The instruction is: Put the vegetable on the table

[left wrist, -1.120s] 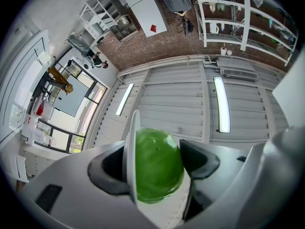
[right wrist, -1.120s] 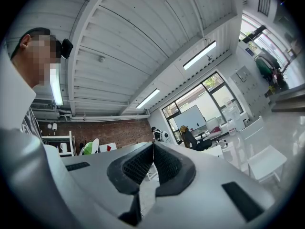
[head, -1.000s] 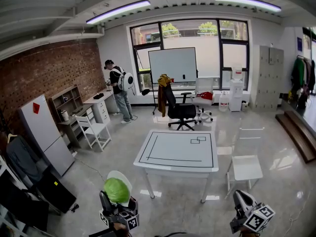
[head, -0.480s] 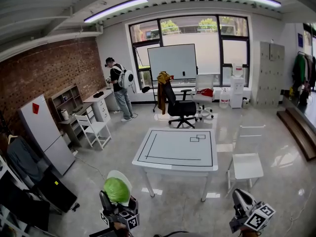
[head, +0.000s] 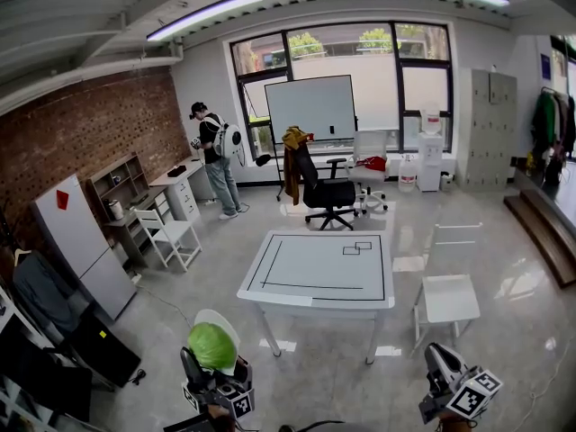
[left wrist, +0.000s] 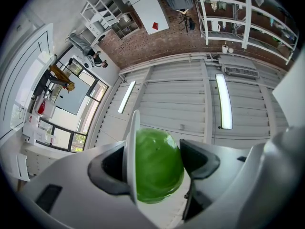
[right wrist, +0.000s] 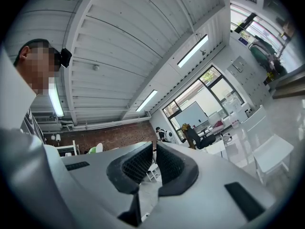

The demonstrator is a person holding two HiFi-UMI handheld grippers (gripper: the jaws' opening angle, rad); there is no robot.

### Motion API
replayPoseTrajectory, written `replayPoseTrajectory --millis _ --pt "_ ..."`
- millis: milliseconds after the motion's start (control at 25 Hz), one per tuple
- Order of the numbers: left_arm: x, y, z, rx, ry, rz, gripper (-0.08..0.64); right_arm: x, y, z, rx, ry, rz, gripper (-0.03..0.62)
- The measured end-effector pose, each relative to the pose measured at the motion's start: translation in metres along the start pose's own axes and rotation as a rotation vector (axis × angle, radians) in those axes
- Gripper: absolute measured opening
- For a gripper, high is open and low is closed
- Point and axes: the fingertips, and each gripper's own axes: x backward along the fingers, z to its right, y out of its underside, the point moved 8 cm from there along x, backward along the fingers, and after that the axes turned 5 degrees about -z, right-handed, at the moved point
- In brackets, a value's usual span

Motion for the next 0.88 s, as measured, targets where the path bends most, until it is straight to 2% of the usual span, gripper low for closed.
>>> replayPoseTrajectory --millis 440,880 --pt "0.005 0.006 -0.004 -0.002 -0.026 -0.003 0.328 0.003 0.006 0.009 -0.022 -0.003 -0.03 0.009" --pt "0.002 0.004 -0.018 -0.006 -0.024 0.008 0.327 -0.01 -0.005 0.019 -0.017 -0.002 -0.05 0.009"
